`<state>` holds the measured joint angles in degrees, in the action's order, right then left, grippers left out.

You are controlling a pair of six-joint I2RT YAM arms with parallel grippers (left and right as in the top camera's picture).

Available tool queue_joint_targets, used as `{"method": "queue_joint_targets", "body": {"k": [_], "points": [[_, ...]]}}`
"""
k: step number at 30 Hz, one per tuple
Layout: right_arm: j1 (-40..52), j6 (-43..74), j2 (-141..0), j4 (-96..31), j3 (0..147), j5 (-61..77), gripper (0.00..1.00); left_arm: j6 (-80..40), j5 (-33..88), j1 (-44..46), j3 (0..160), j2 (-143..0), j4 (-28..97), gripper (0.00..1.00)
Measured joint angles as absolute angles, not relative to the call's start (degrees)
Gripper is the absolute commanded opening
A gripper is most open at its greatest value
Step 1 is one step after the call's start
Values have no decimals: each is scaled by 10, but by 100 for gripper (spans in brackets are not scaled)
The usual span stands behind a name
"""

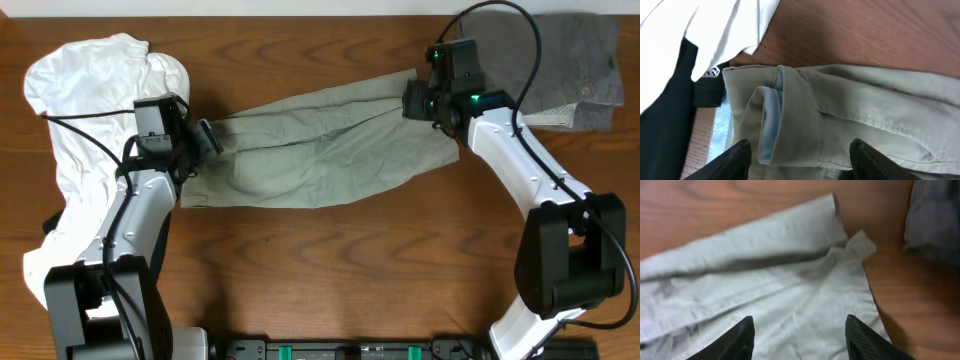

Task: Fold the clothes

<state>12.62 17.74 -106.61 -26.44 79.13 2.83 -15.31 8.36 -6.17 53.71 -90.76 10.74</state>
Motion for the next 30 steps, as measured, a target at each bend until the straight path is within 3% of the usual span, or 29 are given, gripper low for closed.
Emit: {"method": "queue_joint_targets", "body": {"k": [12,19,30], "points": [[126,171,-1066,-268,791,30,57,-134,71,-62,538,-995,87,27],[126,169,-1066,-270,791,30,57,-134,71,-62,538,-1002,49,12],[126,169,-1066,-270,791,30,57,-140,71,-62,542,-892,22,10]]}}
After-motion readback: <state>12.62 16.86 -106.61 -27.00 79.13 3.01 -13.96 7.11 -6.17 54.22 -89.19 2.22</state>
